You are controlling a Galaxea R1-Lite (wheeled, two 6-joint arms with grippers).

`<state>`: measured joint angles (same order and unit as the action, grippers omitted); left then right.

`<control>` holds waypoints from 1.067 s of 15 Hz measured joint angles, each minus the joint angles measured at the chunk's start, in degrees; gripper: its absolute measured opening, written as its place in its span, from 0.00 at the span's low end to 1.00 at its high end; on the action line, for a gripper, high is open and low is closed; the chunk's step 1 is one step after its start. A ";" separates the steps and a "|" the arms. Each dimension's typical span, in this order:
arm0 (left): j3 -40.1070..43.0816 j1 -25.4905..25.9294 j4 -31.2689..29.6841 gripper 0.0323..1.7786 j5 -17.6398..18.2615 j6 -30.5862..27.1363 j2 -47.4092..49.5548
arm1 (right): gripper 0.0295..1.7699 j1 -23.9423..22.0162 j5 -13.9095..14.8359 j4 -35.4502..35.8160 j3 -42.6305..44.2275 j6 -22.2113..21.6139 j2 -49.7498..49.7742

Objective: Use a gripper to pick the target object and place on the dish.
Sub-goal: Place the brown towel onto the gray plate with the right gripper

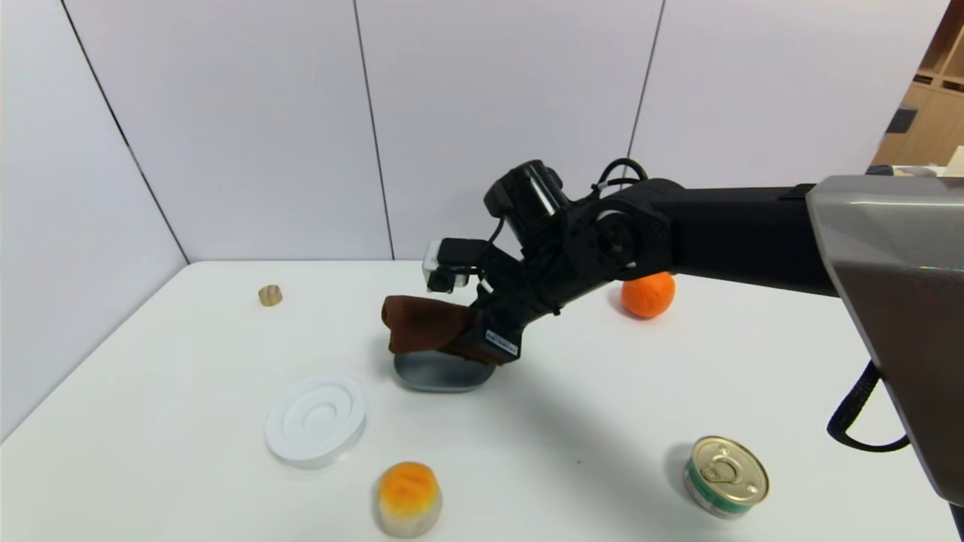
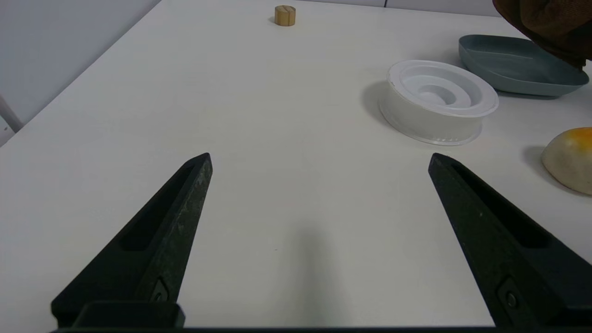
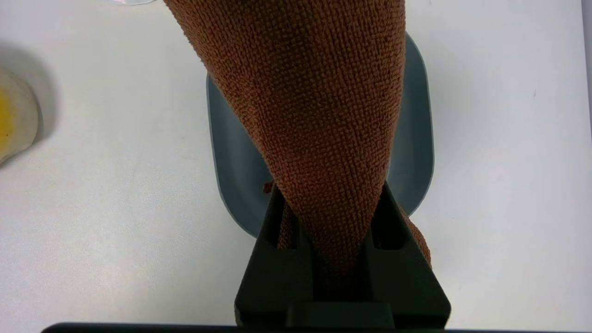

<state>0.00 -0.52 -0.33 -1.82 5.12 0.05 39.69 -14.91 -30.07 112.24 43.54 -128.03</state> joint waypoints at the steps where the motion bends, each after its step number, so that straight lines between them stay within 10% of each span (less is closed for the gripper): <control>1: 0.00 0.00 0.00 0.95 -0.02 0.02 0.00 | 0.25 -0.01 0.09 -0.02 0.00 0.02 -0.06; 7: 0.00 0.00 0.02 0.95 -0.02 0.02 0.00 | 0.63 0.30 3.10 0.10 0.05 -0.05 -0.28; 16: 0.00 0.00 0.02 0.95 -0.02 0.06 0.00 | 0.86 -1.30 3.23 -7.38 -1.51 -4.57 8.09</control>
<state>0.00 -0.52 -0.30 -1.84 5.18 0.05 38.39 -11.68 -37.45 110.73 38.97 -119.93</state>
